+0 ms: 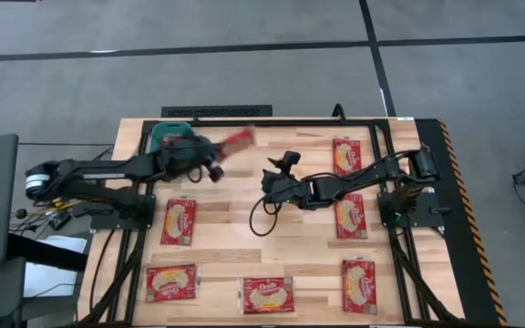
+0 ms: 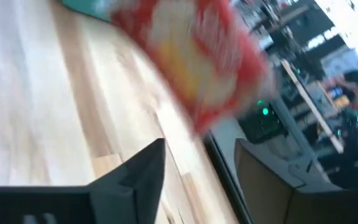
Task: Sort popcorn bags into baskets
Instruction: Put the red popcorn bag in the blue bin
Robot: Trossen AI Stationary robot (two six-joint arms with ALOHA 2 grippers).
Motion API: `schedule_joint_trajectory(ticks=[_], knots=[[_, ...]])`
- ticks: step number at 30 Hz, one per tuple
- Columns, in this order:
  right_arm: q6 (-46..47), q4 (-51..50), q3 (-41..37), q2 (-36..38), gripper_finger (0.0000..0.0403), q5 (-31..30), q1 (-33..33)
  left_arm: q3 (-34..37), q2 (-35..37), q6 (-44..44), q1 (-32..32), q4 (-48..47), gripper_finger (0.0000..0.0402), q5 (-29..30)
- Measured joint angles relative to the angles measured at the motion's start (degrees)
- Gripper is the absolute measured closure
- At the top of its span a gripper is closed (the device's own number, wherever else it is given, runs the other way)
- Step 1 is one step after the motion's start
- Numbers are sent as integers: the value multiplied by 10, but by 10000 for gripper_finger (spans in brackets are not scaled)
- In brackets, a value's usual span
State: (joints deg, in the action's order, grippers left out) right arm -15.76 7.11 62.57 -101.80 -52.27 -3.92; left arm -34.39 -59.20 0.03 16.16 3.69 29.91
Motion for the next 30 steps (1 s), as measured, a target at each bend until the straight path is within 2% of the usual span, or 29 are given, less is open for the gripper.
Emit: schedule_joint_trajectory(ticks=[5, 9, 15, 21, 28, 30], knots=[[40, -5, 0, 0, 165, 13, 13, 53, 100, -2, 0, -42, 392, 188], [52, -19, 0, 0, 172, 14, 21, 117, 190, -51, 1, -52, 393, 279], [53, -31, 0, 0, 185, 16, 31, 191, 280, -122, 0, -81, 396, 342], [53, -38, 0, 0, 194, 21, 42, 208, 302, -215, 0, -194, 397, 412], [66, -41, 0, -1, 202, 58, 62, 208, 301, -321, 8, -321, 395, 409], [69, -42, 0, -1, 205, 68, 68, 208, 298, -339, 12, -328, 395, 399]])
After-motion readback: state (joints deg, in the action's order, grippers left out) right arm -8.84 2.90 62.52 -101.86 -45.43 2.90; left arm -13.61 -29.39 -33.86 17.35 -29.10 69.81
